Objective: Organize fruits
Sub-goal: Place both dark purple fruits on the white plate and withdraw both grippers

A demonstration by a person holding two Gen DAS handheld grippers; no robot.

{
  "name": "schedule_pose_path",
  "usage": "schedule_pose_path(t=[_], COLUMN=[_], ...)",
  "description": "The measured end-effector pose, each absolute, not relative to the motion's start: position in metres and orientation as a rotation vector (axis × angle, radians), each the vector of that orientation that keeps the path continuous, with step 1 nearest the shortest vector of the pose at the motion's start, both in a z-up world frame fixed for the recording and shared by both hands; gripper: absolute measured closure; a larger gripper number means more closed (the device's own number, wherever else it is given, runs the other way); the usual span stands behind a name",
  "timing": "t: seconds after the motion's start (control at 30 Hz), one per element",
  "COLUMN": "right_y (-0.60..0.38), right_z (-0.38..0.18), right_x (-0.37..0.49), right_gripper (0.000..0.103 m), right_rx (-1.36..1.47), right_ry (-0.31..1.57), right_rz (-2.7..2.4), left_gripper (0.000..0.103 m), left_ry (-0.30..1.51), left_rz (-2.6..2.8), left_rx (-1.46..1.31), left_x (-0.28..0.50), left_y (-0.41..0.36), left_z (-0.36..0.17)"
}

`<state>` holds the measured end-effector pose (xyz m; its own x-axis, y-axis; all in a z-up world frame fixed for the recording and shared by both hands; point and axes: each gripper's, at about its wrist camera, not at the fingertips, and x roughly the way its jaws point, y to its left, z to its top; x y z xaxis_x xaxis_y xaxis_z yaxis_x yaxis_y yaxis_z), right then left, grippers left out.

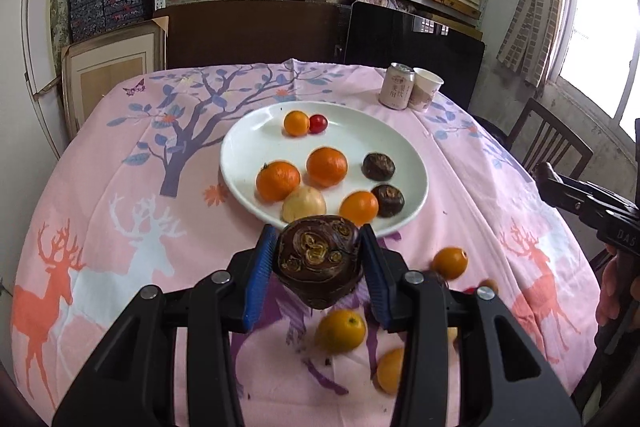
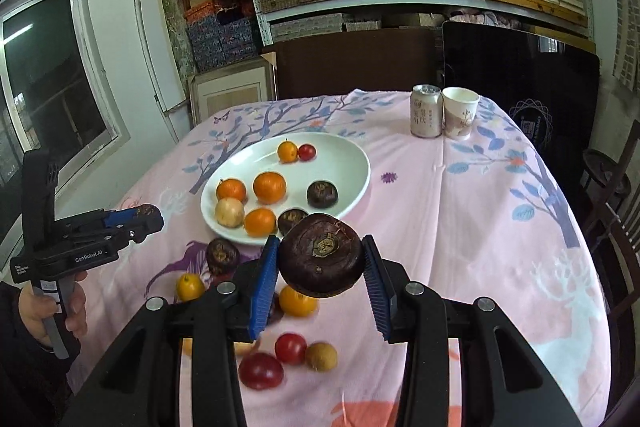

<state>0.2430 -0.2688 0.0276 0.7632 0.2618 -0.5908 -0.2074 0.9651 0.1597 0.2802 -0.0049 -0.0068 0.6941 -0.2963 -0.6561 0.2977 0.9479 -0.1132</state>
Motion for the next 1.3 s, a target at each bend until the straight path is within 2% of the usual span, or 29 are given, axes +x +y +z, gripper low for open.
schedule_pose_path(t=[0.2,0.4,0.43,0.47,0.5,0.63,0.87,0.9,1.03,1.17,1.3], right_y=[-0.240,-0.207,-0.205,-0.206,-0.209,-0.222,-0.249,-0.251,-0.258,-0.268,-0.274], right_z=[0.026,-0.003,-0.005,-0.005,-0.003,0.006,0.007,0.004,-0.009,-0.022,-0.034], right_x=[0.333,0.388,0.390,0.389,0.387,0.368,0.294,0.281,0.219,0.167,0.148], right_gripper=[0.061,0.060,0.057,0.041,0.032,0.032,0.032,0.032,0.031,0.031,0.030], right_rx=[0.108,0.069,0.054,0.051,0.064,0.085,0.140,0.144,0.159,0.194,0.237], right_ry=[0.696,0.755,0.742,0.723,0.705,0.694,0.742,0.751,0.773,0.761,0.791], right_rz=[0.296,0.329,0.308,0.286,0.282,0.290,0.293,0.294,0.308,0.314,0.315], left_gripper=[0.061,0.063,0.061,0.060,0.055,0.038,0.031,0.024,0.012,0.012,0.012], left_ry=[0.797,0.866,0.870,0.866,0.861,0.815,0.802,0.804,0.805,0.802,0.827], left_rz=[-0.295,-0.263,-0.258,-0.246,-0.246,-0.252,-0.343,-0.349,-0.376,-0.378,-0.360], left_rx=[-0.043,-0.116,-0.119,-0.122,-0.133,-0.139,-0.043,-0.010,0.162,0.274,0.303], left_x=[0.366,0.432,0.437,0.439,0.438,0.414,0.321,0.305,0.238,0.198,0.196], left_y=[-0.021,-0.021,-0.021,-0.020,-0.017,-0.007,-0.011,-0.014,-0.034,-0.049,-0.060], left_z=[-0.003,-0.020,-0.021,-0.022,-0.021,-0.011,-0.008,-0.011,-0.035,-0.060,-0.078])
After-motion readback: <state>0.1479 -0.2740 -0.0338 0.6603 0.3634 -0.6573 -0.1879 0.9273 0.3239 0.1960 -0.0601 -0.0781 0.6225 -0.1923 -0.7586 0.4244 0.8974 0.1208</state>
